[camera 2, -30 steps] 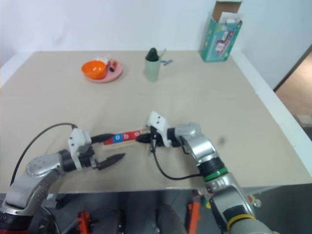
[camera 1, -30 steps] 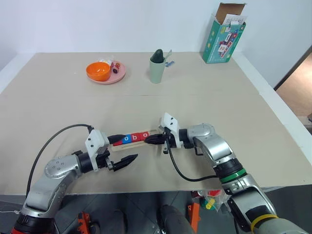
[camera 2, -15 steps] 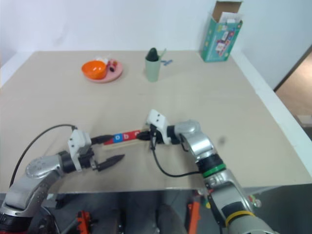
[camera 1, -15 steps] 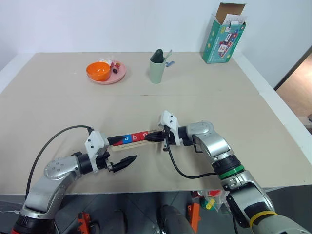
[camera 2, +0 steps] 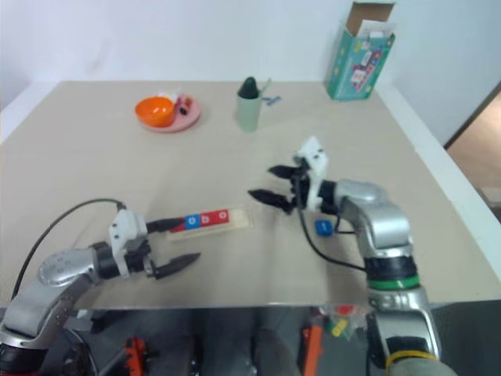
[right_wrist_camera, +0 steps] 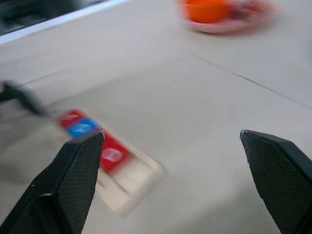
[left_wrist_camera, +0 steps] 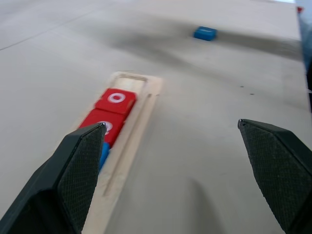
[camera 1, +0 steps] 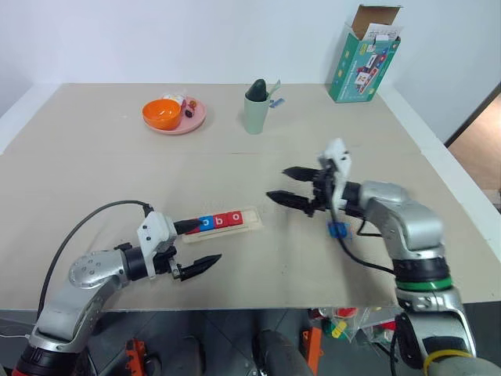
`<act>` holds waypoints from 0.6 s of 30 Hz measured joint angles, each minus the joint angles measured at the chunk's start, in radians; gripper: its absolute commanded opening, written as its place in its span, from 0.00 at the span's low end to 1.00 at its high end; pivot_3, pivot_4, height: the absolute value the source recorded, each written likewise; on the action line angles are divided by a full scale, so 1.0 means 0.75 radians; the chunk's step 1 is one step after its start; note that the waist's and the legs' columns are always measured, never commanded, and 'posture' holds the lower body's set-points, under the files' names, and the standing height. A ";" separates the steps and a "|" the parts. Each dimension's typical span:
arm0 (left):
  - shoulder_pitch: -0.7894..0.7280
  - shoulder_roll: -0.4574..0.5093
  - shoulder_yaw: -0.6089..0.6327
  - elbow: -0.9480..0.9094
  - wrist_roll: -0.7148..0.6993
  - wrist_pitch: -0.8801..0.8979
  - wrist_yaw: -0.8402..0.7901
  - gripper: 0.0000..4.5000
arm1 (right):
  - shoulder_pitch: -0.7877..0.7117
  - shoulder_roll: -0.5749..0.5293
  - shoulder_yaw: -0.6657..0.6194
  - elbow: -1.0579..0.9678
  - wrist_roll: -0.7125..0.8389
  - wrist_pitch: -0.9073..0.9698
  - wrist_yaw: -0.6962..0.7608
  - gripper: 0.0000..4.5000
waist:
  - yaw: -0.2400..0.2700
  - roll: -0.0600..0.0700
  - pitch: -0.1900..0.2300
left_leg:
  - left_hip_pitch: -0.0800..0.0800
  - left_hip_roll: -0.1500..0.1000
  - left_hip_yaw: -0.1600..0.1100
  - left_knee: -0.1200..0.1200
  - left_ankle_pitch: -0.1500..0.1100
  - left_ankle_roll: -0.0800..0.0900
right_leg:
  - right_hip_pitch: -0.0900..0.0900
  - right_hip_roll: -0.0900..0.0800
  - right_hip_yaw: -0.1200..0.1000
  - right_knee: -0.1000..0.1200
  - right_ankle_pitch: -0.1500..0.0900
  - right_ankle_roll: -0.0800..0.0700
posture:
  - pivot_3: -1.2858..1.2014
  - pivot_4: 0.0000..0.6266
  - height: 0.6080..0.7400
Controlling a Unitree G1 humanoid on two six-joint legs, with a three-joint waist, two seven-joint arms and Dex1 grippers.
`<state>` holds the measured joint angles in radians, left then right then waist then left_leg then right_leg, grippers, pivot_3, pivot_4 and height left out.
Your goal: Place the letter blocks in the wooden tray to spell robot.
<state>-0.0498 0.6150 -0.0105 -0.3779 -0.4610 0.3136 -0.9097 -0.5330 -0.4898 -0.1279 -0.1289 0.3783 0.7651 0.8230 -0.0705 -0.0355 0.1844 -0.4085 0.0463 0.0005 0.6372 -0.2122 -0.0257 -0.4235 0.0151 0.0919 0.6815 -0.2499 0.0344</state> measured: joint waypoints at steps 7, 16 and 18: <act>-0.083 -0.005 -0.037 -0.001 -0.001 0.002 -0.022 1.00 | 0.451 0.296 -0.074 -0.566 -0.253 0.024 -0.683 0.99 | -0.003 0.001 -0.001 | 0.000 0.001 0.000 -0.003 0.000 -0.001 | -0.002 0.001 0.001 0.000 -0.001 -0.001 | 0.52 0.24 1.00; -0.130 -0.008 -0.069 0.032 0.003 0.001 -0.054 1.00 | 0.678 0.427 0.042 -0.679 -0.423 0.044 -0.974 0.99 | -0.009 0.001 -0.001 | 0.002 -0.001 0.006 -0.001 0.004 -0.008 | -0.001 -0.001 0.008 0.000 -0.001 -0.004 | 0.52 0.24 1.00; -0.139 -0.008 -0.074 0.037 0.004 0.001 -0.057 1.00 | 0.679 0.442 0.037 -0.644 -0.425 0.039 -0.990 0.99 | -0.009 0.001 -0.001 | 0.002 -0.001 0.007 0.000 0.004 -0.008 | -0.001 -0.001 0.009 0.000 -0.001 -0.004 | 0.52 0.24 1.00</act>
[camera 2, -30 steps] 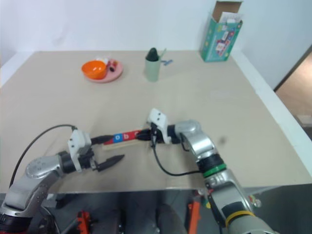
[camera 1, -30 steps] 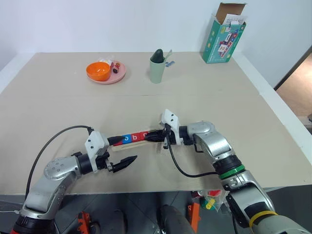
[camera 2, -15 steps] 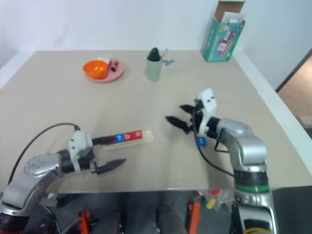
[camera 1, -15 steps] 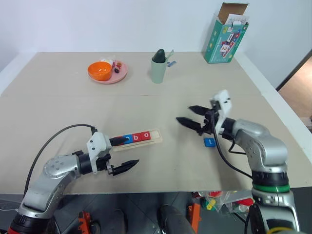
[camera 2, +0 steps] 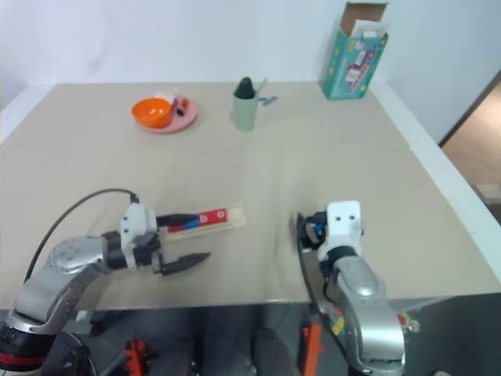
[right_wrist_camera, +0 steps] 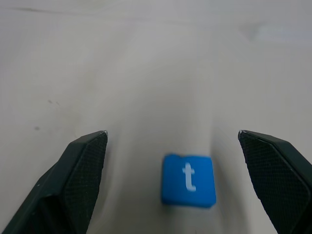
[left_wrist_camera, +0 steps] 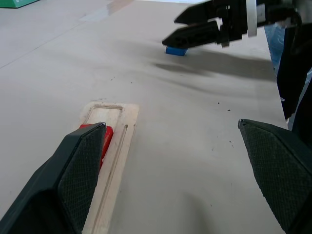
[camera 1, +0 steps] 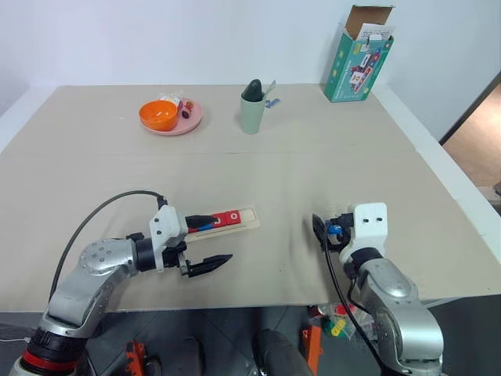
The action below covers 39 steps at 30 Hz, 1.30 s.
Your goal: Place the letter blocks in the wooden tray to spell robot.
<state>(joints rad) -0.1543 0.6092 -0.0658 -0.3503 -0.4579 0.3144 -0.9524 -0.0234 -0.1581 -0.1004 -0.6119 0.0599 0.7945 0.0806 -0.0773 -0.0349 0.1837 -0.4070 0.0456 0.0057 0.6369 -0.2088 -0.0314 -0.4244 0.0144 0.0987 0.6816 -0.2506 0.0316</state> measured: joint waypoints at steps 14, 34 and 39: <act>-0.006 0.000 -0.011 0.001 0.005 0.000 0.001 1.00 | -0.036 0.043 -0.048 0.131 0.060 0.003 0.005 0.44 | 0.000 0.000 0.000 | -0.001 0.001 -0.004 -0.002 0.000 0.000 | 0.000 0.002 -0.003 0.000 0.002 0.005 | 0.52 0.24 1.00; 0.049 0.000 -0.009 -0.008 0.024 -0.004 0.014 1.00 | -0.293 0.028 0.254 0.206 0.015 0.135 0.011 0.28 | 0.003 -0.002 -0.001 | -0.003 0.001 -0.004 -0.002 -0.002 0.000 | -0.001 0.001 -0.004 -0.001 0.000 0.006 | 0.52 0.24 1.00; 0.059 0.002 -0.008 -0.018 0.025 -0.004 0.014 1.00 | -0.292 0.019 0.263 0.208 0.018 0.191 0.016 0.28 | 0.003 -0.002 -0.001 | -0.003 0.001 -0.004 -0.002 -0.003 -0.001 | -0.001 0.001 -0.004 -0.002 0.000 0.006 | 0.52 0.24 1.00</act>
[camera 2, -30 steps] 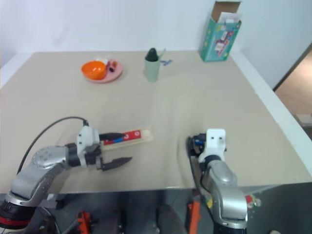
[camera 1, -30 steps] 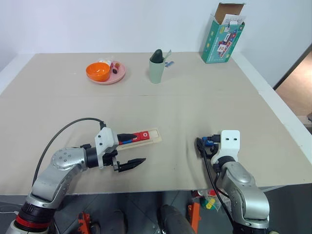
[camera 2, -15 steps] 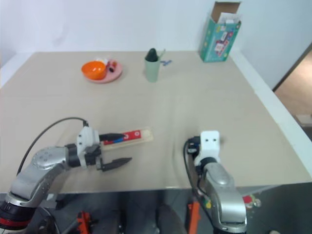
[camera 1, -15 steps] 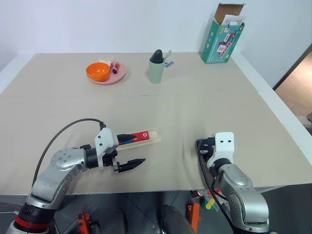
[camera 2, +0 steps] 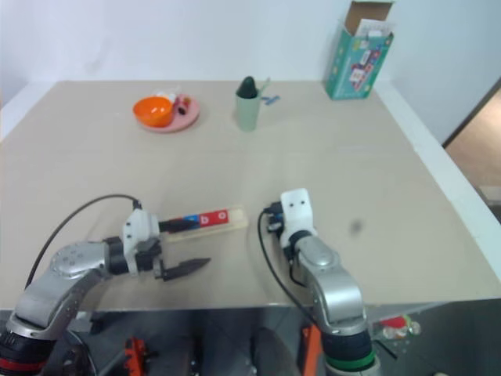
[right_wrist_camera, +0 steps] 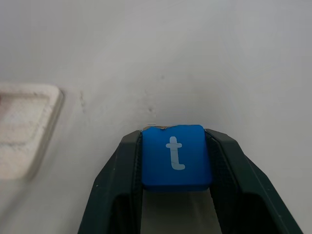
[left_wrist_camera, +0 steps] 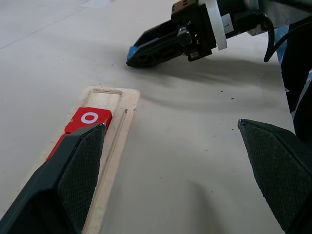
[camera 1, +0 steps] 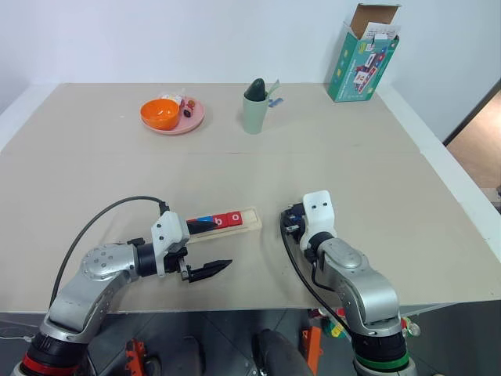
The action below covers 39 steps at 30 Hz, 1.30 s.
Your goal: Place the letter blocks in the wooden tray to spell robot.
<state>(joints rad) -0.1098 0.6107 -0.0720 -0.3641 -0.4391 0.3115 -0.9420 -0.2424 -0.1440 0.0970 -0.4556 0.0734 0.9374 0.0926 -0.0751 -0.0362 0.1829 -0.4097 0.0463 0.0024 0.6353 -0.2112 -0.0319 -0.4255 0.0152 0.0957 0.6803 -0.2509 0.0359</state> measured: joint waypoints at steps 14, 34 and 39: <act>0.006 0.031 0.005 -0.001 0.010 0.000 -0.003 1.00 | -0.011 0.015 0.071 -0.004 0.035 0.024 0.078 0.28 | -0.001 0.000 0.000 | 0.001 0.000 0.000 0.000 0.000 0.000 | 0.000 0.001 0.000 0.000 0.001 -0.001 | 0.52 0.24 1.00; 0.017 0.037 0.005 0.012 0.039 -0.042 -0.007 1.00 | -0.241 -0.468 -0.182 0.084 0.278 0.031 0.520 1.00 | 0.000 0.000 0.000 | 0.002 0.000 0.000 0.000 -0.001 0.002 | 0.001 0.002 -0.001 0.000 0.000 -0.001 | 0.52 0.24 1.00; 0.000 0.008 -0.011 0.031 0.059 -0.067 -0.009 1.00 | -0.428 -0.665 0.050 0.455 0.270 -0.405 1.073 1.00 | -0.011 0.001 0.001 | 0.004 0.000 0.002 0.001 -0.003 0.005 | 0.002 0.003 0.002 0.000 0.001 -0.001 | 0.52 0.24 1.00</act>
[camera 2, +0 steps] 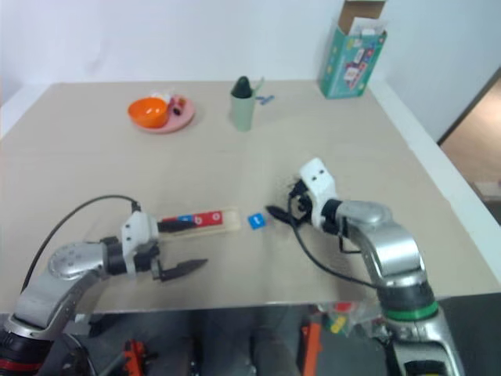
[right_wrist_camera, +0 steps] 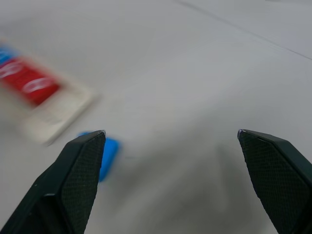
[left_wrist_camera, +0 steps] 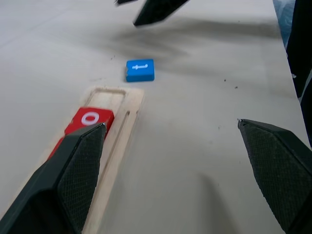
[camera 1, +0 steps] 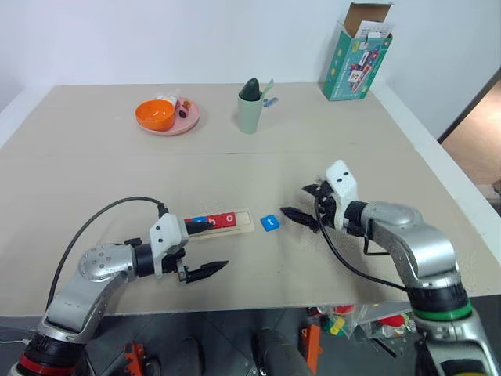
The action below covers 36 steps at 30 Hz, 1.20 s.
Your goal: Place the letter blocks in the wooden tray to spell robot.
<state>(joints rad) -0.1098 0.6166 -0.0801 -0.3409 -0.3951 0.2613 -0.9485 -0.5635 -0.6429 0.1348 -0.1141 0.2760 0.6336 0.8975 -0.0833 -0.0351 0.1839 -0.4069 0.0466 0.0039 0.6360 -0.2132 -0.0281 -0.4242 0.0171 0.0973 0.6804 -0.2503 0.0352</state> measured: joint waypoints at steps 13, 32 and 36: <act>0.069 -0.001 0.016 -0.029 0.004 0.002 0.016 1.00 | -0.424 0.134 0.230 1.063 -0.185 -0.963 0.721 1.00 | 0.007 -0.001 0.000 | -0.001 -0.001 0.000 0.001 -0.001 0.002 | 0.001 -0.003 -0.001 0.000 0.001 -0.002 | 0.52 0.24 1.00; 0.102 0.029 0.051 -0.086 0.001 0.030 0.061 1.00 | -0.507 0.271 0.169 1.430 -0.270 -1.235 0.780 0.27 | 0.006 0.000 0.001 | 0.001 0.000 -0.001 0.002 0.000 0.001 | 0.002 -0.001 -0.002 0.001 0.005 -0.008 | 0.52 0.24 1.00; 0.102 0.029 0.054 -0.078 0.002 0.030 0.061 1.00 | -0.502 0.256 0.134 1.275 -0.240 -1.078 0.787 0.27 | 0.006 0.000 0.001 | 0.001 0.000 -0.002 0.002 0.000 0.001 | 0.002 -0.001 -0.002 0.001 0.005 -0.008 | 0.52 0.24 1.00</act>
<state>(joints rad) -0.0336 0.6386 -0.0394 -0.3994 -0.3939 0.2837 -0.9029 -0.9399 -0.4506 0.2352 0.8422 0.0962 -0.1749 1.4877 -0.0786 -0.0349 0.1846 -0.4061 0.0469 0.0027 0.6371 -0.2134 -0.0275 -0.4224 0.0162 0.0957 0.6815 -0.2465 0.0291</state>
